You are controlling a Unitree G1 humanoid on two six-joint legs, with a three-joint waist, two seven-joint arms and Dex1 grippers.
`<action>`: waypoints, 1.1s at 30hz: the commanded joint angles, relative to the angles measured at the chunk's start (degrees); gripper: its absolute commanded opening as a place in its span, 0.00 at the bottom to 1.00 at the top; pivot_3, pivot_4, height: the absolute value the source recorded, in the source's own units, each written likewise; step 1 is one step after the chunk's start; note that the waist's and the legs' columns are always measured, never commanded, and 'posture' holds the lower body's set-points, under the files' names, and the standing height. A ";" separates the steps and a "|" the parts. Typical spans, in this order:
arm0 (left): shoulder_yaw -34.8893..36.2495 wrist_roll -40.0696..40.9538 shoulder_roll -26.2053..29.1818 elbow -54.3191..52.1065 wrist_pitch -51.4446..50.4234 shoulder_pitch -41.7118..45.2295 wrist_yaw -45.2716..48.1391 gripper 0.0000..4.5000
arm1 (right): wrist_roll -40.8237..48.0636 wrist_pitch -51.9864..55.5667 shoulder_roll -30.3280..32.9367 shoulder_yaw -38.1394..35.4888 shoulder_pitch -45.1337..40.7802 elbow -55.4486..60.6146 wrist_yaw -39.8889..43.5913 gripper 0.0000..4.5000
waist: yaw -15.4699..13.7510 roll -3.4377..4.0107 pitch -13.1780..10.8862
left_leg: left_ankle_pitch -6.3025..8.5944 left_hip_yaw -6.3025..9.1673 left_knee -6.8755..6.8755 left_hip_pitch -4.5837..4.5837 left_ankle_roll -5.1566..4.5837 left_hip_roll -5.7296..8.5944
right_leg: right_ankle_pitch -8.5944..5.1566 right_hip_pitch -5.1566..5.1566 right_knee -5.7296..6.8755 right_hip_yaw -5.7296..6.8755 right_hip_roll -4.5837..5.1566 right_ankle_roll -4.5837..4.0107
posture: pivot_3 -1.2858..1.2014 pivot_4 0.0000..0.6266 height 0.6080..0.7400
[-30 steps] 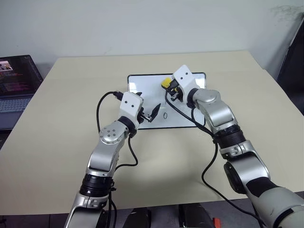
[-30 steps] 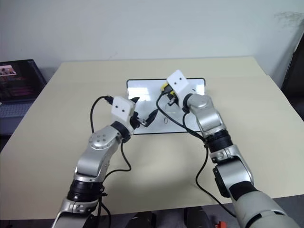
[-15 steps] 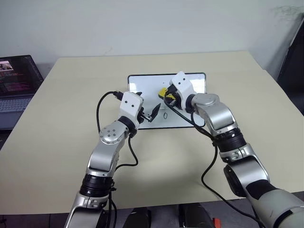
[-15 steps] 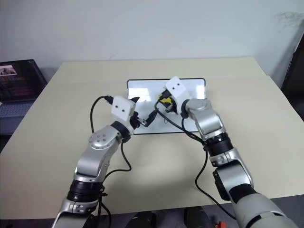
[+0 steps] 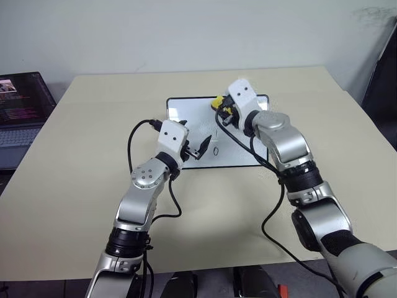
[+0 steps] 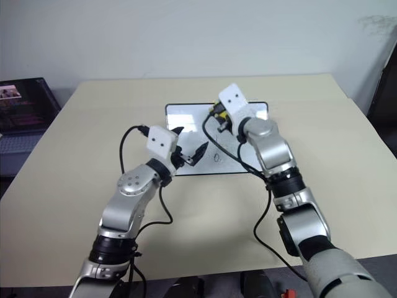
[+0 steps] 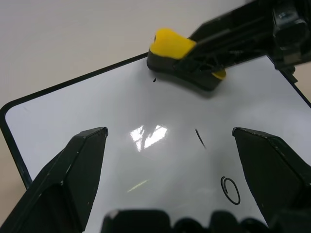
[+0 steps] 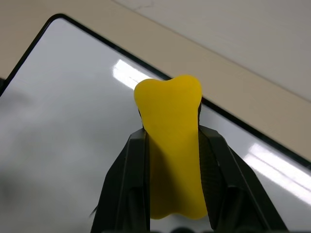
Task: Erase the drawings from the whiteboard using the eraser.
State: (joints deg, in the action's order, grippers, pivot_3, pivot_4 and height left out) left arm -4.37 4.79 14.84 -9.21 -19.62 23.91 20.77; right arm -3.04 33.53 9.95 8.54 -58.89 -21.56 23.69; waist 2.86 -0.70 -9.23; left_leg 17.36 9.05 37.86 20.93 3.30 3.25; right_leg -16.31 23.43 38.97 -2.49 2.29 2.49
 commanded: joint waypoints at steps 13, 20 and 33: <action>0.34 -0.07 -0.32 -3.58 -0.05 -0.28 -1.04 1.00 | -0.32 -2.86 -0.62 3.04 -0.85 -5.42 4.85 0.23 | 0.39 0.00 0.00 | 0.00 -0.02 0.01 -0.03 0.00 -0.02 | 0.00 -0.01 0.05 -0.02 -0.01 0.00 | 0.52 0.24 1.00; 0.21 0.14 -0.58 -3.68 -0.16 -0.18 -1.43 1.00 | -0.77 -0.37 0.41 5.18 2.10 -0.80 7.10 0.23 | 0.27 0.00 0.00 | 0.00 0.00 0.01 -0.02 0.00 -0.02 | 0.00 -0.02 0.04 -0.01 -0.01 0.00 | 0.52 0.24 1.00; -0.02 0.29 -0.67 -3.82 -0.43 -0.18 -0.83 1.00 | 1.50 3.41 1.13 0.07 6.60 10.64 3.51 0.23 | -0.17 0.00 0.00 | 0.00 0.02 0.02 0.00 0.00 -0.01 | 0.00 -0.02 0.01 0.00 0.00 0.00 | 0.52 0.24 1.00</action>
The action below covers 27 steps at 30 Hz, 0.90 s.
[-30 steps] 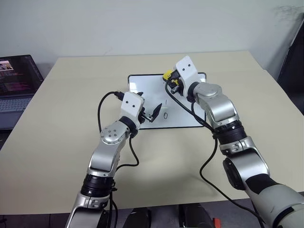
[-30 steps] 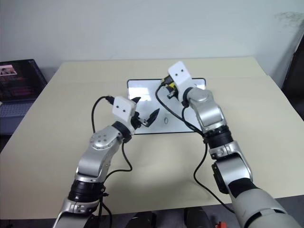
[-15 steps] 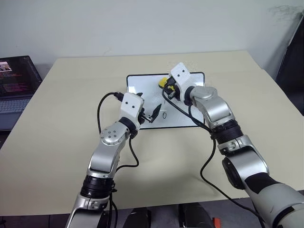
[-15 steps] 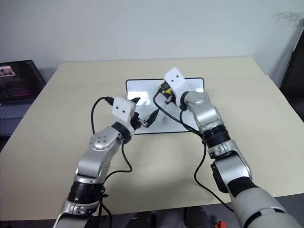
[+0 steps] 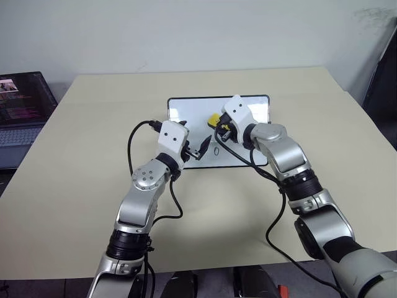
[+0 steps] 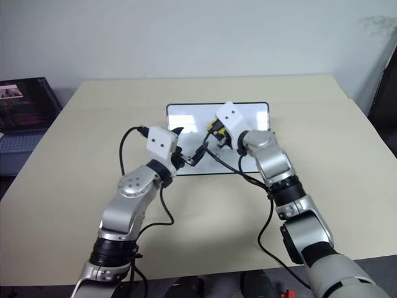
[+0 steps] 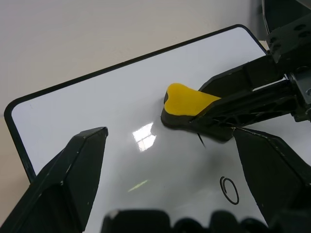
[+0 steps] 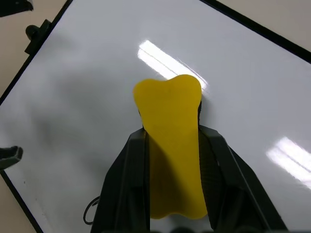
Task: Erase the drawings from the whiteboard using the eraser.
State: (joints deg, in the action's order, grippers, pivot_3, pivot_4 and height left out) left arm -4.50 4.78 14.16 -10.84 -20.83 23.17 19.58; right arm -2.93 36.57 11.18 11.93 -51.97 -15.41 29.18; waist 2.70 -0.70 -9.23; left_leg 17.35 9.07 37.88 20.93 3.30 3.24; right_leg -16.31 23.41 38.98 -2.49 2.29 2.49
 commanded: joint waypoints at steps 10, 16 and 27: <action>0.64 2.27 3.47 -8.57 -1.17 -3.75 4.09 1.00 | 4.70 9.33 2.31 -8.23 5.85 21.50 -4.13 0.23 | -0.08 0.00 0.00 | 0.01 0.00 -0.04 0.04 0.00 0.00 | 0.00 0.02 -0.06 -0.01 0.01 0.01 | 0.52 0.24 1.00; 1.77 5.26 5.46 -20.82 -4.92 -17.55 5.17 1.00 | 6.51 9.26 5.46 -10.82 16.84 34.15 -4.60 0.23 | -0.40 0.00 -0.01 | 0.03 0.00 -0.12 0.06 0.00 -0.03 | -0.02 0.02 -0.14 -0.02 0.02 0.02 | 0.52 0.24 1.00; 1.51 3.80 5.20 -22.82 -3.76 -23.18 1.52 1.00 | 6.17 6.59 5.22 -9.00 21.69 35.67 -7.95 0.23 | -1.03 0.05 -0.06 | 0.11 0.02 -0.03 -0.10 -0.21 -0.03 | -0.02 -0.22 -0.04 0.07 -0.01 0.03 | 0.52 0.24 1.00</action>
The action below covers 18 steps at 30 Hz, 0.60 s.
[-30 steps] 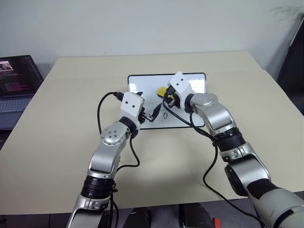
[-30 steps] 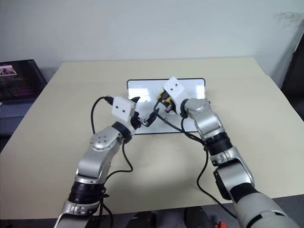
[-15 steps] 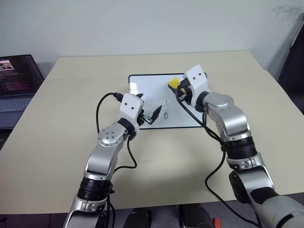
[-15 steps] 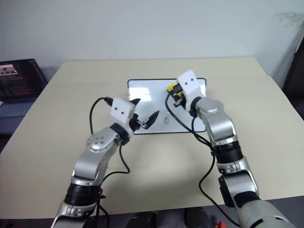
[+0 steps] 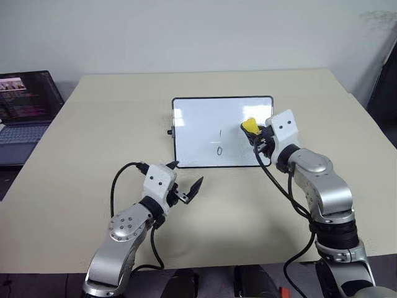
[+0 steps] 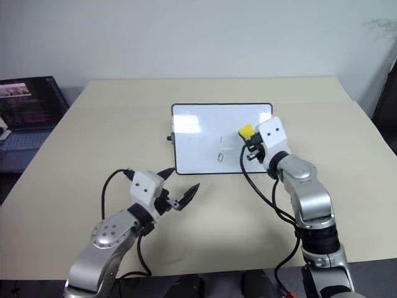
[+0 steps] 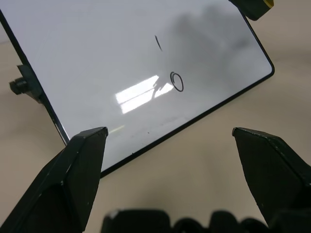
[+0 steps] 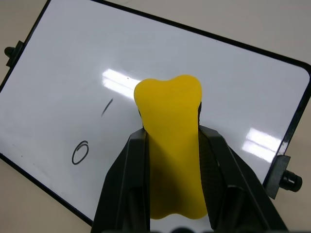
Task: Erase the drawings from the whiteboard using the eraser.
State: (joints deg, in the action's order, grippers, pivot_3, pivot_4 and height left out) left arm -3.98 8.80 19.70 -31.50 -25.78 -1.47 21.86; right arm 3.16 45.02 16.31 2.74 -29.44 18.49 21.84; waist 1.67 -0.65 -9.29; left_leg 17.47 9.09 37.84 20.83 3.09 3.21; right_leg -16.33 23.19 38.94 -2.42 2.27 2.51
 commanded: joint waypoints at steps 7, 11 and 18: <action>1.97 0.25 1.48 -1.53 0.62 2.14 -0.02 1.00 | 0.34 -4.38 0.10 1.42 -3.85 -1.95 -0.48 0.23 | 0.15 0.00 0.00 | -0.10 -0.06 -0.03 0.02 0.19 -0.02 | -0.01 0.04 -0.09 -0.04 0.00 0.00 | 0.52 0.24 1.00; 2.87 0.21 3.27 0.93 0.69 2.53 1.25 1.00 | 0.38 -6.40 -0.68 3.01 -6.37 -5.40 0.17 0.23 | 0.17 0.00 0.00 | -0.10 -0.05 -0.05 0.02 0.19 -0.04 | -0.01 0.05 -0.08 -0.03 -0.01 -0.01 | 0.52 0.24 1.00; 2.60 -0.96 3.43 8.93 3.12 6.24 1.79 1.00 | -0.22 -10.91 -2.14 5.55 -11.24 -12.90 1.03 0.23 | 0.11 0.00 0.00 | -0.10 -0.04 -0.04 0.03 0.19 -0.03 | -0.01 0.05 -0.09 0.00 -0.02 -0.01 | 0.52 0.24 1.00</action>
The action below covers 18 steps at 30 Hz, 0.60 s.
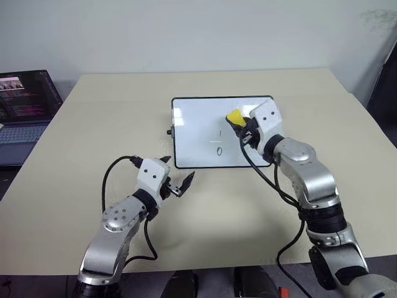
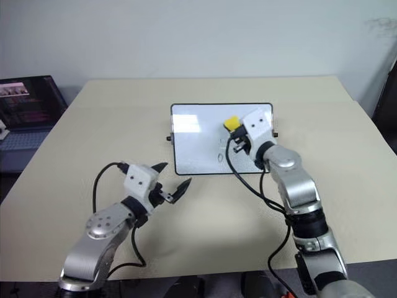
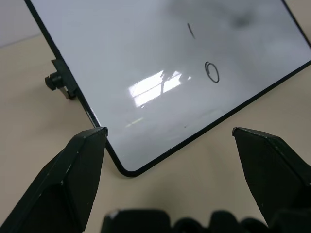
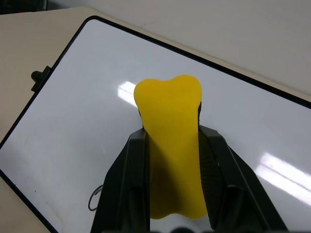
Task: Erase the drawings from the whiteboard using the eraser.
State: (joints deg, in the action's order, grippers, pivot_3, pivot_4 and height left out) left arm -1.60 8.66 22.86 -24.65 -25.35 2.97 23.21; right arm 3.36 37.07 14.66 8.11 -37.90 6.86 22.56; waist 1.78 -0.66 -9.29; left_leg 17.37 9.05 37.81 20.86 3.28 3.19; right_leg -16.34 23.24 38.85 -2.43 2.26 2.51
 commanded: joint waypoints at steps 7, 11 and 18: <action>-2.42 -1.58 -1.61 9.11 5.78 6.67 1.59 1.00 | -1.18 -6.31 -1.13 0.87 -6.82 -7.58 0.17 0.23 | 0.00 0.00 0.00 | 0.00 0.01 0.00 0.03 0.01 0.00 | 0.00 0.04 -0.01 0.00 0.01 -0.01 | 0.52 0.24 1.00; -4.41 -2.00 -2.07 10.22 7.12 7.50 2.75 1.00 | -2.40 -8.06 -1.07 1.57 -8.64 -10.74 0.06 0.23 | 0.01 0.00 0.00 | 0.00 0.00 -0.01 0.05 0.01 0.00 | 0.00 0.06 -0.02 -0.02 0.02 -0.01 | 0.52 0.24 1.00; -4.95 -1.82 -2.22 8.82 5.89 7.93 3.19 1.00 | -6.38 -9.69 -0.59 4.15 -10.93 -14.88 0.22 0.23 | 0.11 0.00 0.00 | 0.00 0.00 -0.01 0.05 0.01 0.00 | 0.00 0.10 0.01 -0.03 0.02 -0.01 | 0.52 0.24 1.00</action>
State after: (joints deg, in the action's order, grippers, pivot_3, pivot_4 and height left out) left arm -6.92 6.70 20.45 -13.57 -19.65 10.23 26.08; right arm -1.83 29.03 13.73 11.75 -47.17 -8.54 22.55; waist 1.89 -0.65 -9.29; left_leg 17.37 9.04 37.80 20.91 3.28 3.19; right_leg -16.33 23.34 38.86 -2.47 2.28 2.50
